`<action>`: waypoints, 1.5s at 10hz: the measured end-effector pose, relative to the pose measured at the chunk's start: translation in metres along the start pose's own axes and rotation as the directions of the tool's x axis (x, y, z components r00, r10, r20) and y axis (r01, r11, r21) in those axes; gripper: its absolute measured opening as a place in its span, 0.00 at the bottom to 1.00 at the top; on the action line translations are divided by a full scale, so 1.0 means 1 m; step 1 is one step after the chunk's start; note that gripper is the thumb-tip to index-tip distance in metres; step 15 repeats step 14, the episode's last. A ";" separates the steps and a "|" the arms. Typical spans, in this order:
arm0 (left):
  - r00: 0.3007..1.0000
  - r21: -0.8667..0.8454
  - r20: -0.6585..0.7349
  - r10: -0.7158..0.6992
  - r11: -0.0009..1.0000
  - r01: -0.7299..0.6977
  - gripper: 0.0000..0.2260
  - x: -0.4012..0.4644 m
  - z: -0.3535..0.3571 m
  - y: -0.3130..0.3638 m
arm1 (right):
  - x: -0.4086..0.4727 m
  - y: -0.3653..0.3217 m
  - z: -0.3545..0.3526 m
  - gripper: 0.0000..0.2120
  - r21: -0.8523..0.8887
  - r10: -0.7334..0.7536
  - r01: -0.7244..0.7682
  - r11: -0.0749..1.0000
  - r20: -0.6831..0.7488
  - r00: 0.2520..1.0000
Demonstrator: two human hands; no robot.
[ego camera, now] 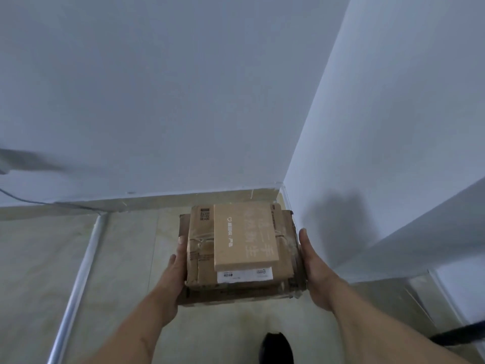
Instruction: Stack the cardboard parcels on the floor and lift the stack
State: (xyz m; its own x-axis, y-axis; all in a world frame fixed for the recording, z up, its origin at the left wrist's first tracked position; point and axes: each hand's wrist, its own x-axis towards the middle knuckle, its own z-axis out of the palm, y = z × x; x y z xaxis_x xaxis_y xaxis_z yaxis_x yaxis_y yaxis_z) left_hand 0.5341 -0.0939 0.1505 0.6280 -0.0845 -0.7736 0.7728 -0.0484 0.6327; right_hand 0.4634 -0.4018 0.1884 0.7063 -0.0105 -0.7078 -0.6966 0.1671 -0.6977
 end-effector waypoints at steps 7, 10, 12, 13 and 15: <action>0.998 0.007 0.049 0.045 0.999 -0.045 0.67 0.250 0.082 0.045 | 0.265 -0.025 -0.084 0.46 0.014 0.029 -0.028 1.000 -0.134 0.991; 1.000 0.007 0.026 0.015 1.000 -0.016 0.66 0.308 0.093 0.042 | 0.318 -0.022 -0.106 0.43 0.032 0.059 -0.055 0.998 -0.146 0.987; 1.000 -0.014 -0.003 -0.022 1.000 0.022 0.65 0.327 0.090 0.039 | 0.342 -0.015 -0.111 0.50 -0.008 0.068 -0.070 0.998 -0.172 0.983; 0.999 -0.017 0.034 -0.006 1.000 0.007 0.65 0.332 0.091 0.039 | 0.348 -0.013 -0.113 0.50 0.001 0.077 -0.077 0.997 -0.117 0.990; 1.000 -0.006 0.018 0.012 1.000 -0.012 0.61 0.342 0.092 0.037 | 0.352 -0.011 -0.118 0.47 0.003 0.060 -0.060 0.998 -0.083 0.995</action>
